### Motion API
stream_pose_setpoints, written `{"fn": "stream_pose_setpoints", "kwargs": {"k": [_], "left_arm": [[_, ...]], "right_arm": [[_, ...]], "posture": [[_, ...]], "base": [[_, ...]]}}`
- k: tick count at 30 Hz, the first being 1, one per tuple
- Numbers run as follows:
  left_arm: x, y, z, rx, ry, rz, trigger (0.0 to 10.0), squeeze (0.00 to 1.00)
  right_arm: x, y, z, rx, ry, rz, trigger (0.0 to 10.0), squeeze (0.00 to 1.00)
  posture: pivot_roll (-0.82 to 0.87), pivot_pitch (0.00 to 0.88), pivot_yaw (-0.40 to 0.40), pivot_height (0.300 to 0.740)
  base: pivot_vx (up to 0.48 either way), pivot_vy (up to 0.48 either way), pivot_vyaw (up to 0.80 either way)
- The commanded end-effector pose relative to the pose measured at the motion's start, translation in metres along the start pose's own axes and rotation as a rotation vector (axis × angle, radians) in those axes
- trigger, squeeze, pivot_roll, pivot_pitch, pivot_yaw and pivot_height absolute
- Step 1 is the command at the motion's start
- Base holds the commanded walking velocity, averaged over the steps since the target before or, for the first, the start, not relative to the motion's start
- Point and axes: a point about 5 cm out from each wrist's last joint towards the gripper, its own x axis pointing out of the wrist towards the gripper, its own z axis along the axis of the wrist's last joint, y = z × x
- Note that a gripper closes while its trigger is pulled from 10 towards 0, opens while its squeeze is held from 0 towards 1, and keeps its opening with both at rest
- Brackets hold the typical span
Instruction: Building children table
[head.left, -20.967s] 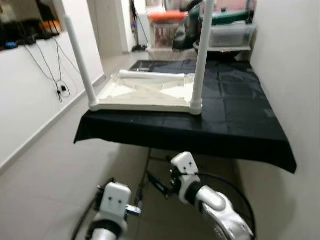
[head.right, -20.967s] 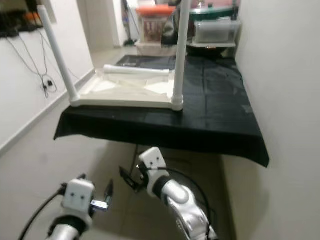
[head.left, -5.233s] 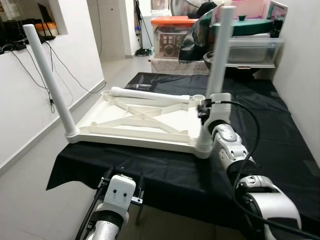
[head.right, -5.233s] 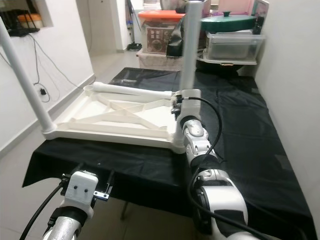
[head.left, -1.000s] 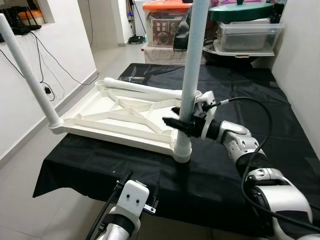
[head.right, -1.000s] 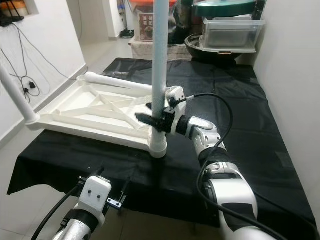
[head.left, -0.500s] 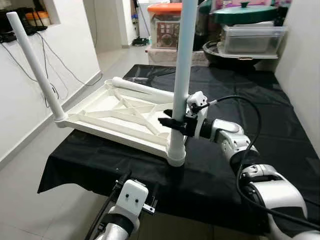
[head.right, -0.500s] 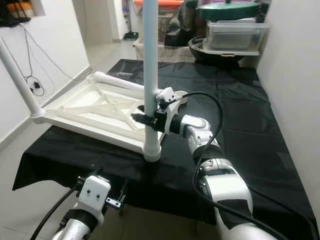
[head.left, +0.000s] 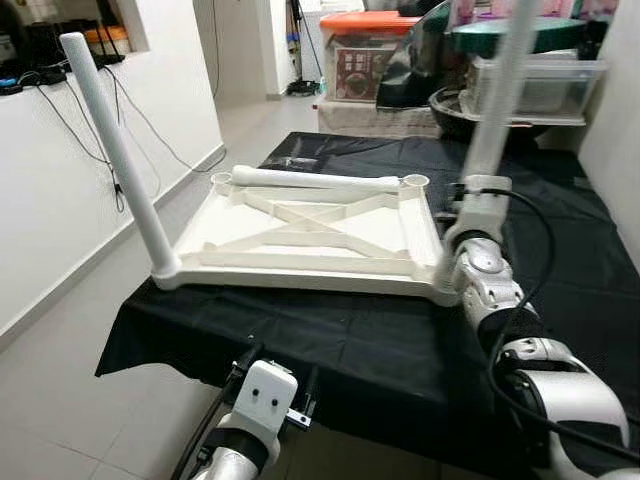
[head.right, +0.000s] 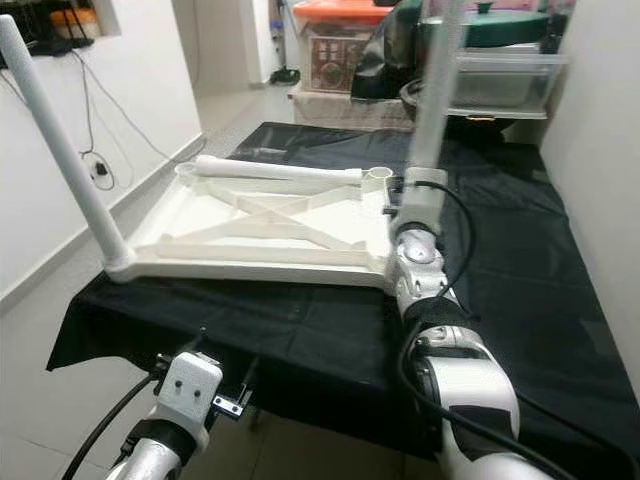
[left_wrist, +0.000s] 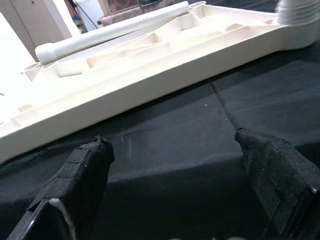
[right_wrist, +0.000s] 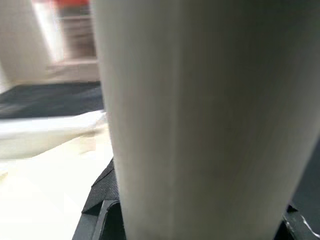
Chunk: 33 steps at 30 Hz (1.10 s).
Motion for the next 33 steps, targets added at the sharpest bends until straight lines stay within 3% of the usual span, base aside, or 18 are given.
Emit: {"fn": "stream_pose_setpoints", "kwargs": {"k": [1, 3, 4, 6, 7, 8, 9, 14, 15, 16, 18, 19, 21, 22, 27, 29, 31, 33], "left_arm": [[0.000, 0.000, -0.003, 0.006, 0.010, -0.004, 10.0, 0.00], [0.000, 0.001, -0.003, 0.008, 0.009, -0.005, 10.0, 0.00], [0.000, 0.001, -0.003, 0.008, 0.009, -0.005, 10.0, 0.00], [0.000, 0.001, -0.003, 0.008, 0.010, -0.005, 10.0, 0.00], [0.000, 0.001, -0.003, 0.009, 0.010, -0.005, 10.0, 0.00], [0.000, 0.001, -0.003, 0.009, 0.009, -0.005, 10.0, 0.00], [0.000, 0.001, -0.003, 0.009, 0.009, -0.004, 10.0, 0.00], [0.000, 0.001, -0.003, 0.010, 0.008, -0.003, 10.0, 0.00], [0.000, 0.001, -0.003, 0.010, 0.008, -0.003, 10.0, 0.00], [0.000, 0.001, -0.003, 0.010, 0.008, -0.003, 10.0, 0.00], [0.001, 0.001, -0.003, 0.010, 0.008, -0.005, 10.0, 0.00], [0.001, 0.001, -0.003, 0.010, 0.008, -0.005, 10.0, 0.00], [0.001, 0.001, -0.003, 0.012, 0.007, -0.008, 10.0, 0.00], [0.001, 0.001, -0.003, 0.012, 0.007, -0.008, 10.0, 0.00], [0.002, 0.000, -0.003, 0.018, 0.005, -0.011, 10.0, 0.00], [0.002, 0.000, -0.003, 0.018, 0.005, -0.011, 10.0, 0.00], [0.001, 0.000, -0.003, 0.019, 0.005, -0.011, 10.0, 0.00], [0.001, 0.000, -0.003, 0.020, 0.005, -0.011, 10.0, 0.00]], "right_arm": [[-0.008, -0.010, -0.038, -0.033, 0.174, -0.098, 0.0, 0.00], [-0.014, 0.005, -0.040, -0.022, 0.182, -0.069, 0.0, 0.00], [-0.016, 0.014, -0.038, -0.008, 0.173, -0.030, 3.8, 0.00], [-0.018, 0.023, -0.036, 0.004, 0.162, -0.003, 3.8, 0.00], [-0.020, 0.031, -0.033, 0.029, 0.134, 0.047, 10.0, 0.10], [-0.021, 0.036, -0.030, 0.045, 0.115, 0.078, 10.0, 0.10], [-0.023, 0.039, -0.025, 0.047, 0.069, 0.104, 10.0, 1.00], [-0.022, 0.041, -0.012, 0.061, -0.025, 0.146, 10.0, 1.00], [-0.020, 0.042, -0.007, 0.089, -0.051, 0.209, 10.0, 0.00], [-0.020, 0.042, -0.007, 0.089, -0.051, 0.209, 10.0, 0.00], [-0.019, 0.046, 0.003, 0.137, -0.096, 0.410, 10.0, 0.00], [-0.019, 0.046, 0.003, 0.137, -0.096, 0.410, 10.0, 0.00], [-0.020, 0.049, 0.006, 0.162, -0.103, 0.629, 10.0, 0.00], [-0.020, 0.049, 0.006, 0.162, -0.103, 0.629, 10.0, 0.00], [-0.023, 0.042, -0.002, 0.136, -0.022, 0.931, 10.0, 0.00], [-0.024, 0.042, -0.003, 0.124, -0.010, 0.968, 10.0, 0.00], [-0.037, 0.040, -0.011, 0.083, 0.068, 1.292, 10.0, 0.00], [-0.040, 0.039, -0.012, 0.076, 0.085, 1.360, 10.0, 0.00]], "posture": [[0.06, 0.000, 0.018, 0.740], [0.06, 0.000, 0.014, 0.740], [0.06, 0.000, 0.014, 0.740], [0.06, 0.000, 0.014, 0.740], [0.06, 0.000, 0.014, 0.740], [0.06, 0.000, 0.014, 0.740], [0.06, 0.000, 0.014, 0.740], [0.06, 0.000, 0.014, 0.740], [0.06, 0.000, 0.014, 0.740], [0.06, 0.000, 0.014, 0.740], [0.06, 0.000, 0.014, 0.740], [0.06, 0.000, 0.014, 0.740], [0.06, 0.000, 0.014, 0.740], [0.06, 0.000, 0.014, 0.740], [0.05, 0.000, 0.019, 0.740], [0.05, 0.000, 0.019, 0.740], [0.05, 0.000, 0.019, 0.740], [0.05, 0.000, 0.019, 0.740]], "base": [[0.000, 0.000, 0.00], [0.000, 0.000, 0.00], [0.000, 0.000, 0.00], [0.000, 0.000, 0.00], [0.000, 0.000, 0.00], [0.000, 0.000, 0.00], [0.000, 0.000, 0.00], [0.000, 0.000, 0.00], [0.000, 0.000, 0.00], [0.000, 0.000, 0.00], [0.000, 0.000, 0.00], [0.000, 0.000, 0.00], [0.000, 0.000, 0.00], [0.000, 0.000, 0.00], [0.000, 0.000, 0.00], [0.000, 0.000, 0.00], [0.000, 0.000, 0.00], [0.000, 0.000, 0.00]]}}
